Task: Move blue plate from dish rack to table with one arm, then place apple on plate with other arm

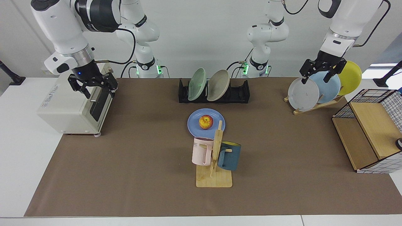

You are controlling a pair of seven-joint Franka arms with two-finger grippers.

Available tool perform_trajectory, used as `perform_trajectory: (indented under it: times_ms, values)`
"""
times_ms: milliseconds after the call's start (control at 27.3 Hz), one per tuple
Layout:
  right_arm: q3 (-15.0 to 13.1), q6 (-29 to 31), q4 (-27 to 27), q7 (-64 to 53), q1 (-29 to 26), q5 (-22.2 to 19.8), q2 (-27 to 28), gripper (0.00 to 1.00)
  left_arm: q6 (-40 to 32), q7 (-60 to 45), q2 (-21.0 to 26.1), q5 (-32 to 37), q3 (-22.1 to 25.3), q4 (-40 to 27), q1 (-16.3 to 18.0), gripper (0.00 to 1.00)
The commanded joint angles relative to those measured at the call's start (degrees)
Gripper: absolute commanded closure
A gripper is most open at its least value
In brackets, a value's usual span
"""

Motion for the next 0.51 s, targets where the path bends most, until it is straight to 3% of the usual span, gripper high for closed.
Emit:
perform_trajectory:
  times_ms: [0, 476]
  values:
    - [0.32, -0.87, -0.81, 1.24, -0.54, 0.14, -1.36, 0.0, -0.74, 0.24, -0.12, 1.24, 0.16, 0.29, -0.31, 0.0]
    - [0.41, -1.04, -1.25, 3.0, -0.37, 0.14, -1.89, 0.0, -0.74, 0.24, -0.04, 1.24, 0.16, 0.29, -0.31, 0.0]
